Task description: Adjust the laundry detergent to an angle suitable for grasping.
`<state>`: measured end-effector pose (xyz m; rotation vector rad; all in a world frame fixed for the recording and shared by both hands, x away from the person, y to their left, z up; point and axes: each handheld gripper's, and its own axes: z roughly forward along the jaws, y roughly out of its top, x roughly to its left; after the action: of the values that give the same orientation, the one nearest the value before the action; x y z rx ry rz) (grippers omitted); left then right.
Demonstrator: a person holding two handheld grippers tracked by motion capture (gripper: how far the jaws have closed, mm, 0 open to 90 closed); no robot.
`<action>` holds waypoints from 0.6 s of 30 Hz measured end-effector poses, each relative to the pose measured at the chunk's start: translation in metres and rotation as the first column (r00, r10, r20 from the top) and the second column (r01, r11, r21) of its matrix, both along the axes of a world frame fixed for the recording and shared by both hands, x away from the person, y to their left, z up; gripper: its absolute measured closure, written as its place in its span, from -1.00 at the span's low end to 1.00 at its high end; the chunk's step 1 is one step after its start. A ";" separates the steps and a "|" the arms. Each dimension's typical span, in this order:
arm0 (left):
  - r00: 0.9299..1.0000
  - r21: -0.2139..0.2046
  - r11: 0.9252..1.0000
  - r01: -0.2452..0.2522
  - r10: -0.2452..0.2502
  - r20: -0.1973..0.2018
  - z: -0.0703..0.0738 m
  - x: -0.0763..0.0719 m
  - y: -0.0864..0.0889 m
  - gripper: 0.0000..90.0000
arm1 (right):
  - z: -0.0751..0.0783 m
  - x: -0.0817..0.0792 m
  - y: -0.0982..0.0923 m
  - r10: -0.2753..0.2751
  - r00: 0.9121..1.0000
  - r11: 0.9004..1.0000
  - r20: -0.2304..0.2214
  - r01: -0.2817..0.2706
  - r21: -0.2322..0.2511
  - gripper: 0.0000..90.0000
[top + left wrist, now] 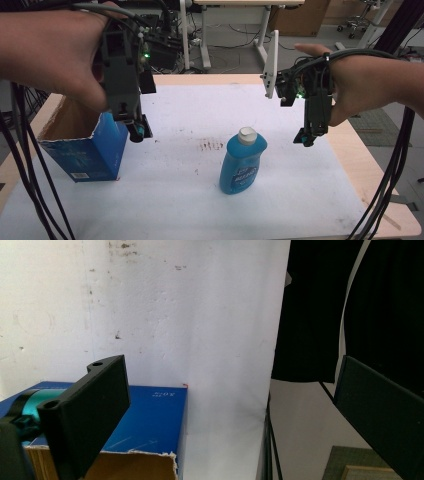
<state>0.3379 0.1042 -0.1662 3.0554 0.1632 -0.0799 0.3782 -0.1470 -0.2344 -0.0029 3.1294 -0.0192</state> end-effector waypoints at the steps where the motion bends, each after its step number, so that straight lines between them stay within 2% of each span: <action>1: 1.000 -0.001 1.000 -0.002 0.002 0.000 0.000 0.000 -0.001 -0.96 | 0.000 -0.001 0.000 0.002 1.000 1.000 -0.001 -0.002 0.001 -0.91; 8: 1.000 -0.002 1.000 0.001 -0.001 -0.009 0.000 0.001 -0.004 -0.96 | 0.001 0.000 -0.001 0.012 1.000 1.000 -0.005 -0.012 0.011 -0.91; 18: 1.000 0.007 1.000 0.000 0.000 0.003 -0.004 -0.002 -0.003 -0.96 | -0.001 0.003 0.000 0.018 1.000 1.000 0.001 -0.018 0.008 -0.91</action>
<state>0.3357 0.1010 -0.1698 3.0625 0.1642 -0.0751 0.3813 -0.1470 -0.2354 -0.0313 3.1281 -0.0061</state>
